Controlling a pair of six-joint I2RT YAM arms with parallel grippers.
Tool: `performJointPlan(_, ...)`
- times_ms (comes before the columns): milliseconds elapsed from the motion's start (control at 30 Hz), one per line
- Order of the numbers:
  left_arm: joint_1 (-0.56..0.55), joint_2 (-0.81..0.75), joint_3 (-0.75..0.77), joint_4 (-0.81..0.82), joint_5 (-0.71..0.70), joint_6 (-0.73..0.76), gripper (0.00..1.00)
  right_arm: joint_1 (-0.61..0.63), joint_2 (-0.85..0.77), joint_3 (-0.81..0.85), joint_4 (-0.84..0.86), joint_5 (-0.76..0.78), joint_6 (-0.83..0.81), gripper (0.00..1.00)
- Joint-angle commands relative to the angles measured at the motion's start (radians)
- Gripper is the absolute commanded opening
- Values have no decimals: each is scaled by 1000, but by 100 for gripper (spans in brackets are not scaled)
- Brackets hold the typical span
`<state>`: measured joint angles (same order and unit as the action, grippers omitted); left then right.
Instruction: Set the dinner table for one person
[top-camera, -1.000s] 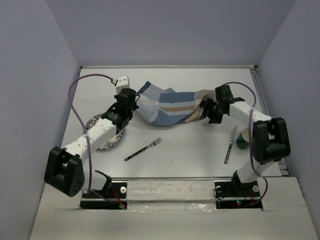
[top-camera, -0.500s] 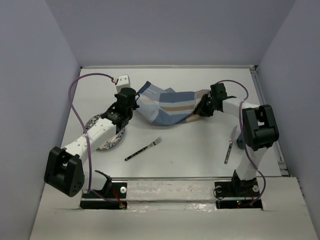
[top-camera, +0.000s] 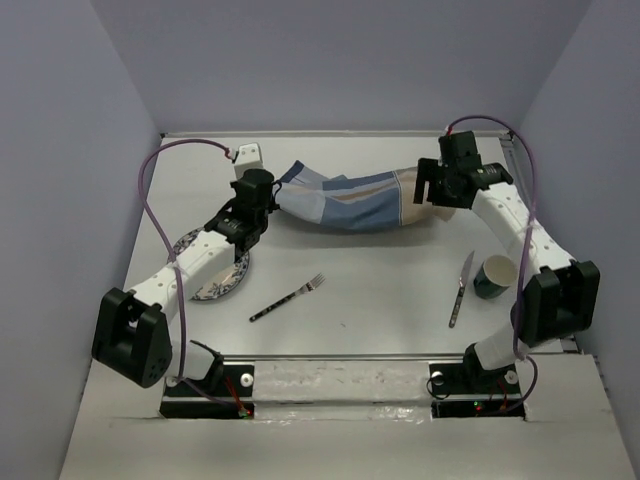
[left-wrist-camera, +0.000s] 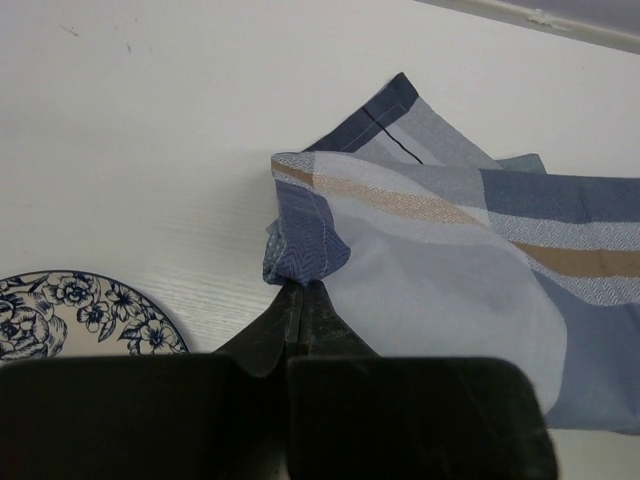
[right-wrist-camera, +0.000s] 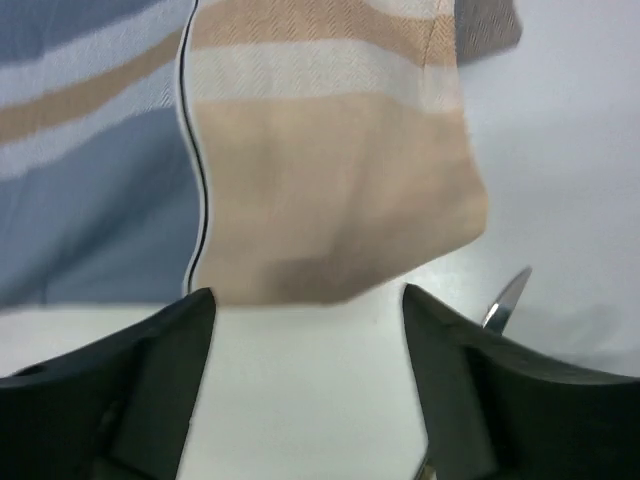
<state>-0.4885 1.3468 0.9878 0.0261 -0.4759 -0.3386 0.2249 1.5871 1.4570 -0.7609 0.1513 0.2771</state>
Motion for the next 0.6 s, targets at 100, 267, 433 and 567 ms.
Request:
performJointPlan(100,7,-46,25,6,-58,41,0,22,-156,-228,-129,-71,40,99)
performJointPlan(267,7,-74,3,-5,-66,44,0,22,-210,-349,-29,-140,160,92)
performJointPlan(433,7,-98,-35,-2,-50,29,0,13,-181,-472,86,-144,266,76)
performJointPlan(567,5,-115,-66,14,-18,16,0,13,-128,-514,184,-111,324,61)
